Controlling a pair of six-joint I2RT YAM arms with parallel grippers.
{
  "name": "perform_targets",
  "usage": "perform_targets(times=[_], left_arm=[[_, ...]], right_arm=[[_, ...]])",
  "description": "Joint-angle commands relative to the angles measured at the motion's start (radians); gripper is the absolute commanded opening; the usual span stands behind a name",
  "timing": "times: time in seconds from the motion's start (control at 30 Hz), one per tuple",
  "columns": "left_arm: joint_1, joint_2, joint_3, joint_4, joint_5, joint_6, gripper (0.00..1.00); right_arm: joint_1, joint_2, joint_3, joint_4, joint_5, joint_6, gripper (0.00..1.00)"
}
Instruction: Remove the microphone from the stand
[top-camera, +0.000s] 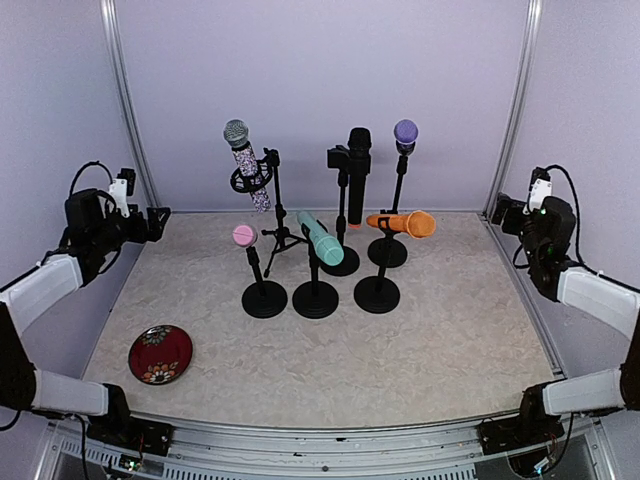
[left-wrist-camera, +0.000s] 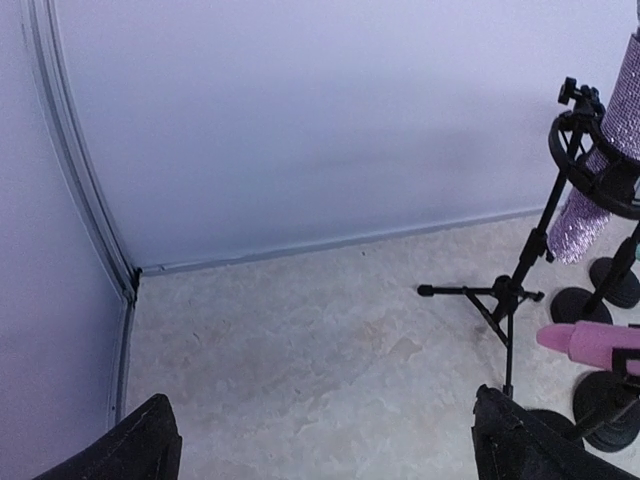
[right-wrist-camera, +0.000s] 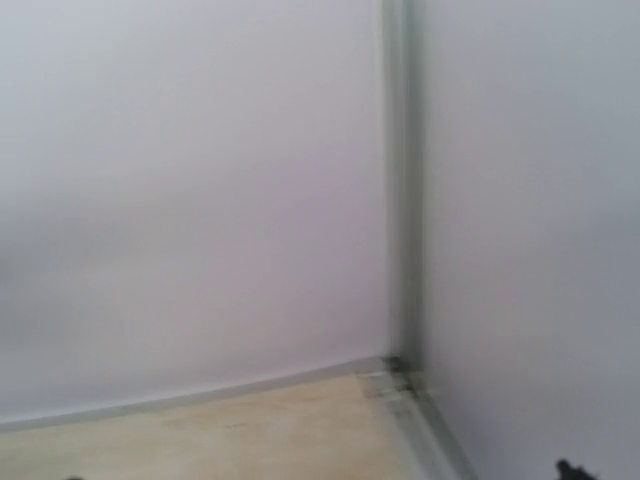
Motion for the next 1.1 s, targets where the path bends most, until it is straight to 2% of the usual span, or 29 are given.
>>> perform_targets(times=[0.0,0.13,0.23,0.4,0.67,0.8,1.07], left_arm=[[0.007,-0.072,0.064,-0.347,0.064,0.070,0.99],[0.007,-0.141,0.078,-0.510,0.111,0.116,0.99],[0.007,-0.197,0.076,-0.642,0.190,0.179,0.99],[0.007,-0.277,0.073,-0.791,0.280,0.241,0.99],[-0.007,-0.257,0.122,-0.771,0.318,0.217,0.99],[-0.014,-0.227,0.140,-0.755,0.342,0.202,0.99],[-0.079,-0.199,0.140,-0.733,0.292,0.209,0.99]], right_arm=[[-0.025,-0.158,-0.003,-0.209,-0.299,0.115,1.00],[0.005,-0.296,-0.044,-0.284,-0.365,0.140,1.00],[0.086,-0.433,-0.125,-0.346,-0.351,0.109,1.00],[0.329,-0.565,-0.196,-0.416,-0.168,0.088,1.00],[0.590,-0.495,-0.185,-0.404,-0.037,-0.019,1.00],[0.702,-0.407,-0.139,-0.369,0.046,-0.088,1.00],[0.731,-0.231,-0.021,-0.283,0.084,-0.095,1.00]])
